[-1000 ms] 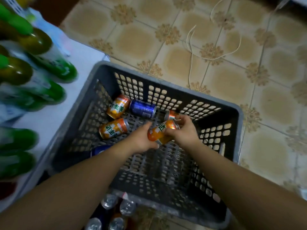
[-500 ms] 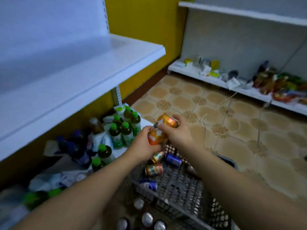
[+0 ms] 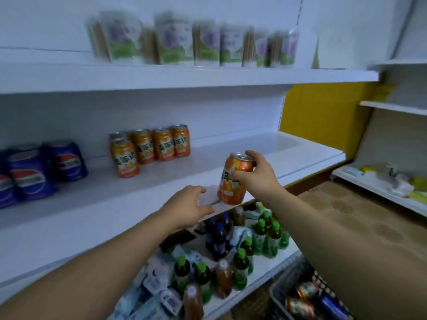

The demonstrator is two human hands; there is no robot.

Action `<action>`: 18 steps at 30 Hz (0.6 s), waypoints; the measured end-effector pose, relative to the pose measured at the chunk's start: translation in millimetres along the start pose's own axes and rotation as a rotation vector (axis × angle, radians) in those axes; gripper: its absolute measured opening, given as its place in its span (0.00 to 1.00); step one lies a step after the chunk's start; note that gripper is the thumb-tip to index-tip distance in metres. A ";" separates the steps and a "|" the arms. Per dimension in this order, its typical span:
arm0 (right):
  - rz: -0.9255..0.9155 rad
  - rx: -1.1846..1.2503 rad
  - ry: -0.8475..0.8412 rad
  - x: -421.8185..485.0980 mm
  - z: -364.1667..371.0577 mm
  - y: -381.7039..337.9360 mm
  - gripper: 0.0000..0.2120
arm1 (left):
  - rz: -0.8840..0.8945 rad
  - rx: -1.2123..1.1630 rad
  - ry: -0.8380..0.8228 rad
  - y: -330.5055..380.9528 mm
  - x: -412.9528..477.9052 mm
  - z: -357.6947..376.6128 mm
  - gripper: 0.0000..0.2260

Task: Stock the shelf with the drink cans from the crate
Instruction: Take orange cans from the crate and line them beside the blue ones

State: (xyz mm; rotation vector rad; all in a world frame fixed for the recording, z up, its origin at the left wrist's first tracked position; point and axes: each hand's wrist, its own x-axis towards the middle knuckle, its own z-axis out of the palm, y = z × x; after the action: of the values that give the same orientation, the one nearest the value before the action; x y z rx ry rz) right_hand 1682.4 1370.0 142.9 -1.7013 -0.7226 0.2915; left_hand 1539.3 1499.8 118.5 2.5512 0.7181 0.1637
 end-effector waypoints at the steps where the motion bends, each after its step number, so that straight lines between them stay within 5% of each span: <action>1: -0.016 -0.007 -0.033 0.9 14.1 -6.0 0.36 | -0.046 0.035 -0.005 -19.3 -8.2 -10.8 0.31; 8: -0.092 -0.072 -0.208 5.2 96.3 -30.5 0.36 | -0.370 0.281 -0.050 -115.1 -54.5 -49.6 0.35; 18: -0.247 -0.290 -0.435 57.2 160.2 -40.2 0.35 | -0.355 0.320 0.002 -127.5 -51.0 -42.6 0.37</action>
State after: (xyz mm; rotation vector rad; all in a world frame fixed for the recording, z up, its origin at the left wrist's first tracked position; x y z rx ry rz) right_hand 1625.9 1535.2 149.2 -1.8147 -1.3389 0.4040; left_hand 1426.9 1586.3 95.4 2.6602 1.2707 -0.0733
